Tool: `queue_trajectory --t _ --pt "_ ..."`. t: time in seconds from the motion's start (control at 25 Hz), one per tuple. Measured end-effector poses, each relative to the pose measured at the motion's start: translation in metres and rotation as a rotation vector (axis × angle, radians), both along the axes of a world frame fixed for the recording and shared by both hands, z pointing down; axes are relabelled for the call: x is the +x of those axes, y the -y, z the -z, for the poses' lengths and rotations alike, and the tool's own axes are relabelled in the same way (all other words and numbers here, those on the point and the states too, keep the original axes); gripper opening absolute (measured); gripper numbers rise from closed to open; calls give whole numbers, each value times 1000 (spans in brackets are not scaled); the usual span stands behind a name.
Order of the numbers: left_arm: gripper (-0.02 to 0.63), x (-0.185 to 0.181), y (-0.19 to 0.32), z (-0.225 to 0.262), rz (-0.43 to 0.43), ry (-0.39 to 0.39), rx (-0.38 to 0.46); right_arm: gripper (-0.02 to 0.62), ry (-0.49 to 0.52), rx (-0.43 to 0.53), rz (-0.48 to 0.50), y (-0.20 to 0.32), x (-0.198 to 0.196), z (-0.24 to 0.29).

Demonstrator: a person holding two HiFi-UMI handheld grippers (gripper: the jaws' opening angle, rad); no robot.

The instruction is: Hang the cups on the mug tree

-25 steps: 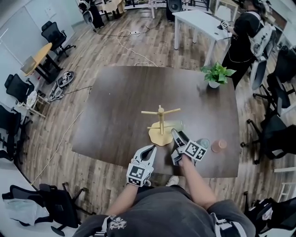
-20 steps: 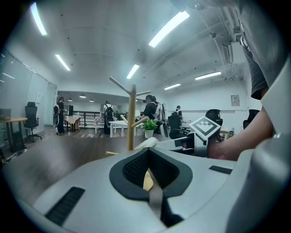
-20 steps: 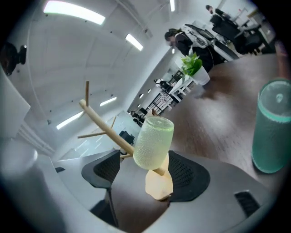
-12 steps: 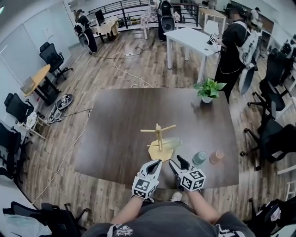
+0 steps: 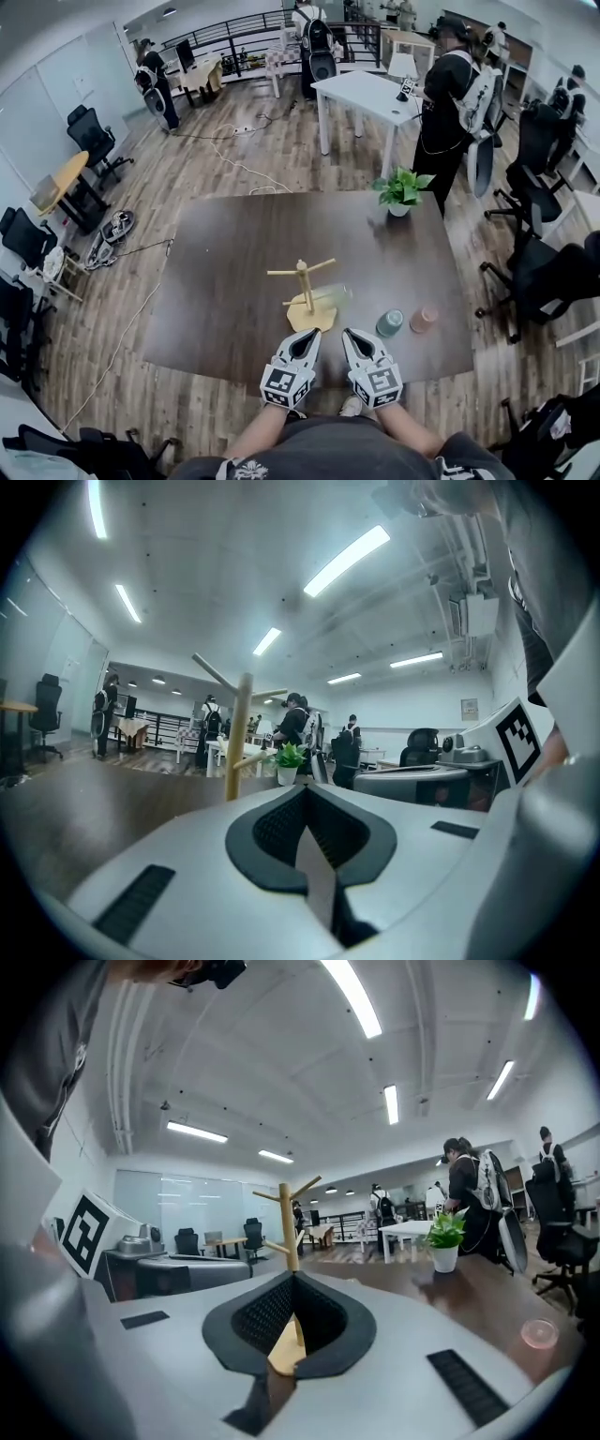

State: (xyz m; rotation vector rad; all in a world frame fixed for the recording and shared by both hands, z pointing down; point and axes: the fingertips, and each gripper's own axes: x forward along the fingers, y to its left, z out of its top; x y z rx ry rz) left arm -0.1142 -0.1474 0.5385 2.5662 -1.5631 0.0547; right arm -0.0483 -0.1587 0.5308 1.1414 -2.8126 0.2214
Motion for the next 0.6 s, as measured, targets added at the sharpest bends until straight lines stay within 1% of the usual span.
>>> queue_trajectory --t 0.12,0.24,0.32,0.48,0.6 --pt "5 11 -4 5 -24 21 21 26 -2 -7 -5 0 7 1" --pt "5 18 -7 7 -18 49 32 25 -4 -1 1 -2 14 2" --pt "5 22 -6 9 -11 49 43 26 -10 6 -5 -2 20 3" --pt "5 36 -4 7 -20 46 50 26 -27 10 -50 3 42 1" --pt "5 50 -2 5 -35 50 44 26 -48 12 -96 10 65 -2"
